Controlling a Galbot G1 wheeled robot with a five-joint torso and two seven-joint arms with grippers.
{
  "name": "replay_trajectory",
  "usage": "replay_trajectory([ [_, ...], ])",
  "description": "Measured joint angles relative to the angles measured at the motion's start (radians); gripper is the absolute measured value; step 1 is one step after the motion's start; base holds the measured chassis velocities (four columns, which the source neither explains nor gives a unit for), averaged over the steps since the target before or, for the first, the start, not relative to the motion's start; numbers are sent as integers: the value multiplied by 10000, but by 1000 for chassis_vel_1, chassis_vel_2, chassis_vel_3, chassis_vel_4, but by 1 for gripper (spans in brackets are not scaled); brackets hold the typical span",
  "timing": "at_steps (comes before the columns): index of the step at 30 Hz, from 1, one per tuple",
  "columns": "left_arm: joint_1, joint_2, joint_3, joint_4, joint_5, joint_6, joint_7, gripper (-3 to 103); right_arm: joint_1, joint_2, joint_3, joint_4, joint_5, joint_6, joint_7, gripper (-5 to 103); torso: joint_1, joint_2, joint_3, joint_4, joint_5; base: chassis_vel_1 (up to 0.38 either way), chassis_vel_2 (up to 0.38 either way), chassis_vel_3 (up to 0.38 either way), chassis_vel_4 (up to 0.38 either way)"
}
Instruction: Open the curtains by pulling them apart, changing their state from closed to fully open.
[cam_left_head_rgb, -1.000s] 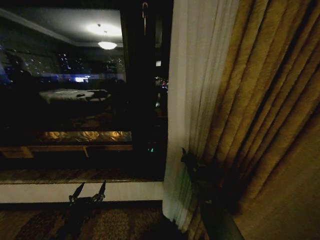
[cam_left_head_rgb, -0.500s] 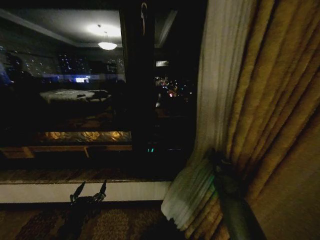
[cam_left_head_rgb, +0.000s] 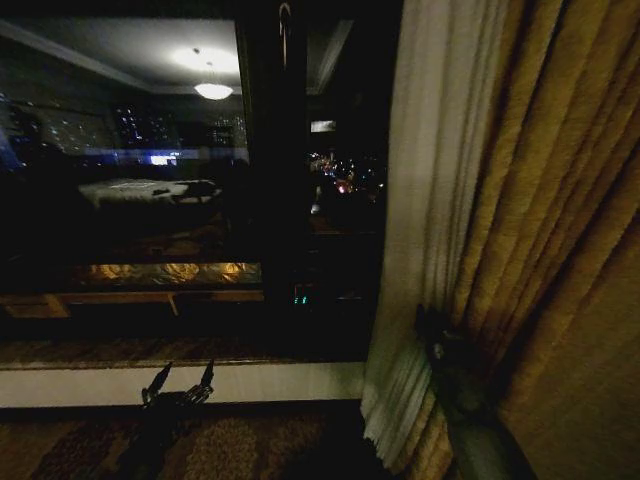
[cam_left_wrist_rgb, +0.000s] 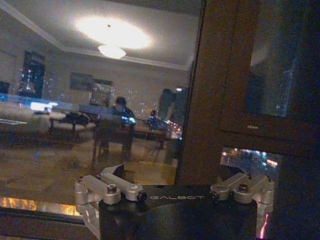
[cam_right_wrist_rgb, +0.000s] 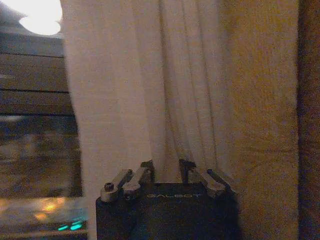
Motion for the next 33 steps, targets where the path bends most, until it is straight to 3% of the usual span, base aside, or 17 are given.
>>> replay_trajectory([
  [2, -64, -1, -29, 12, 8, 77, -36, 100, -537, 114, -206, 772, -170, -172, -379, 43, 0, 0, -1, 0, -3, 0, 0, 0, 0],
  [4, -76, 7, -47, 12, 6, 131, -49, 100, -703, 157, -310, 1028, -222, -205, -439, 43, 0, 1, -1, 1, -2, 0, 0, 0, 0],
  [7, -88, 36, -82, -14, -10, 216, -66, 100, -1028, 319, -546, 1520, -579, -238, -505, 59, 0, 1, -1, 2, -2, 0, 0, 0, 0],
  [9, -88, 39, -84, -21, -11, 226, -67, 100, -1067, 351, -574, 1548, -720, -214, -524, 59, 0, 1, -1, 2, -1, 0, 0, 0, 0],
  [13, -57, 9, -78, -87, -5, 262, -68, 100, -1111, 435, -673, 1544, -1087, 2, -581, 82, 0, 1, -1, 3, 0, 0, 0, 0, 0],
  [18, 7, -70, 14, -135, 65, 263, -63, 100, -1097, 438, -738, 1517, -1215, 58, -587, 97, 0, 1, -1, 3, 0, 0, 0, 0, 0],
  [33, 125, -106, 20, -277, 212, 283, -27, 100, -957, 287, -706, 1070, -1280, 352, -688, 100, 0, 2, 0, 4, -1, 175, 172, -171, -180],
])
